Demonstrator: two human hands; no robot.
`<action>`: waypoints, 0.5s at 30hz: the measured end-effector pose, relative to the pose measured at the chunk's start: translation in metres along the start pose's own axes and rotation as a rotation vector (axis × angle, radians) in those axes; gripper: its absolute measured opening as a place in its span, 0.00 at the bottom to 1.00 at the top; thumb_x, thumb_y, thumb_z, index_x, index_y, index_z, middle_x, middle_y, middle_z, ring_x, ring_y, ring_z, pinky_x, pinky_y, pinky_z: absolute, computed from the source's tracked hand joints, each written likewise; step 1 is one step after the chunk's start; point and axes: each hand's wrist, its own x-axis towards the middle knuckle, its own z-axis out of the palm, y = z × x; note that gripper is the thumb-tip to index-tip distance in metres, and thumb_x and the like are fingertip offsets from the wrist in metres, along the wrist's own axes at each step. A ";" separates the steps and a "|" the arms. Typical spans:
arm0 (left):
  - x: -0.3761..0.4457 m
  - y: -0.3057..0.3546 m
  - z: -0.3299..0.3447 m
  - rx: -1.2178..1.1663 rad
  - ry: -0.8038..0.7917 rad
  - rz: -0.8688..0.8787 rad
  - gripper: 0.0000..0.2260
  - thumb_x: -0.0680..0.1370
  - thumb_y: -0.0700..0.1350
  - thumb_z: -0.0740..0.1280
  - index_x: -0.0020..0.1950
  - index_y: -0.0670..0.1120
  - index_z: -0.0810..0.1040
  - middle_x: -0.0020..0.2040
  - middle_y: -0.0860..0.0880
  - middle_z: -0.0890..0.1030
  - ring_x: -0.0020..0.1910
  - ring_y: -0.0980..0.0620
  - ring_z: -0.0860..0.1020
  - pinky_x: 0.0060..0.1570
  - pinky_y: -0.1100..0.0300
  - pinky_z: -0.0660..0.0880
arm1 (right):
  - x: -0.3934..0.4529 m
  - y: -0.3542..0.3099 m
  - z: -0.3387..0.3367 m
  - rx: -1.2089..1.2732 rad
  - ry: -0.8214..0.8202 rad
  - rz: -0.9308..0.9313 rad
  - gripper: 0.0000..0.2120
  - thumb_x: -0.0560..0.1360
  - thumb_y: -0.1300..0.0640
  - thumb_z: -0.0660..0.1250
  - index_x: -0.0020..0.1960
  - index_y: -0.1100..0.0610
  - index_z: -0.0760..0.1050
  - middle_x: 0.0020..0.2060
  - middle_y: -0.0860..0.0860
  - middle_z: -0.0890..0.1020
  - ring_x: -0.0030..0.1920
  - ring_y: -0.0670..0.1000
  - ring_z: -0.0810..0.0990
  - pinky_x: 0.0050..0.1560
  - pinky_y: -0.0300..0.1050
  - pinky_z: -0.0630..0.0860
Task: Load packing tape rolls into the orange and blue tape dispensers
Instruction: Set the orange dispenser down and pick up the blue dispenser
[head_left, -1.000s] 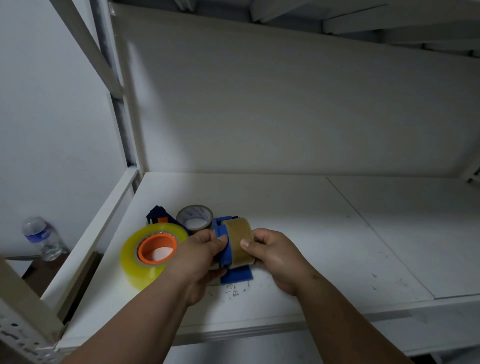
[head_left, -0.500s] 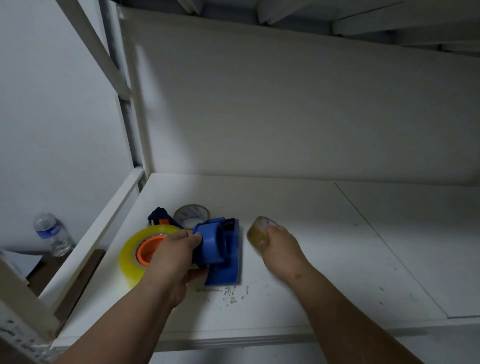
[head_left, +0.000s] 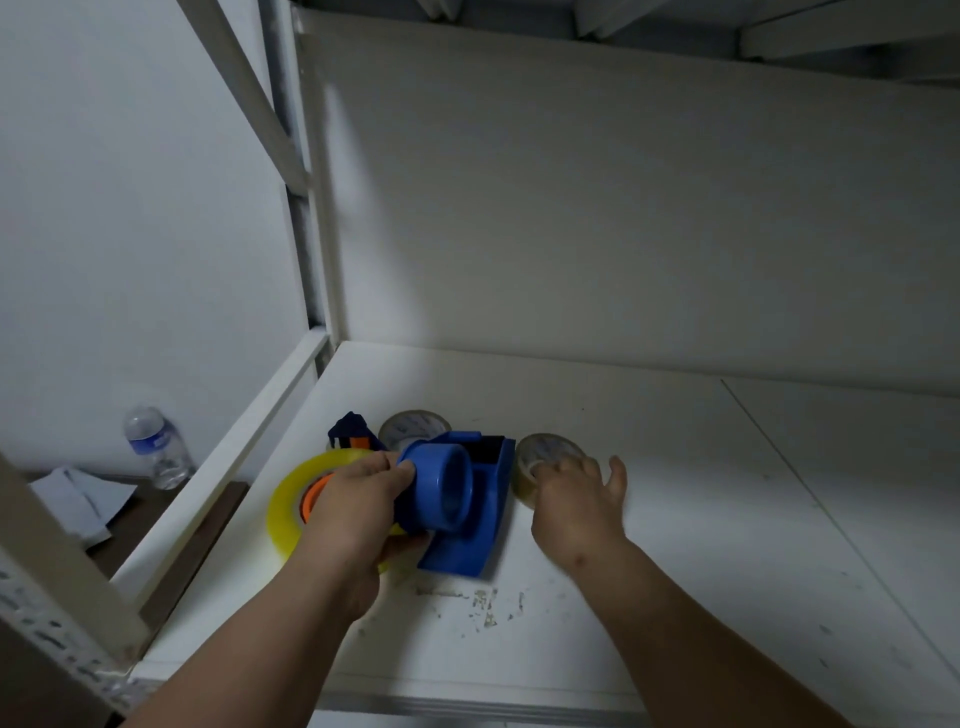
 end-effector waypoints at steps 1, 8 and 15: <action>0.001 0.000 0.000 -0.010 0.000 -0.002 0.09 0.82 0.42 0.62 0.49 0.45 0.81 0.49 0.41 0.85 0.46 0.42 0.83 0.34 0.54 0.81 | 0.000 -0.001 0.001 0.042 -0.014 0.009 0.33 0.69 0.60 0.63 0.73 0.49 0.62 0.71 0.52 0.67 0.72 0.56 0.60 0.72 0.62 0.41; 0.013 -0.004 -0.002 -0.167 -0.053 -0.038 0.08 0.81 0.41 0.62 0.47 0.45 0.80 0.49 0.40 0.85 0.46 0.40 0.82 0.34 0.52 0.82 | -0.005 -0.010 -0.016 0.691 0.297 0.051 0.10 0.74 0.63 0.59 0.48 0.60 0.78 0.49 0.56 0.81 0.49 0.57 0.77 0.49 0.50 0.74; 0.018 0.000 -0.005 -0.327 -0.225 -0.075 0.09 0.82 0.41 0.59 0.53 0.44 0.79 0.51 0.42 0.84 0.45 0.42 0.84 0.43 0.45 0.83 | -0.024 -0.028 -0.033 1.695 -0.258 0.303 0.20 0.81 0.42 0.53 0.64 0.51 0.73 0.59 0.52 0.82 0.59 0.54 0.79 0.64 0.58 0.73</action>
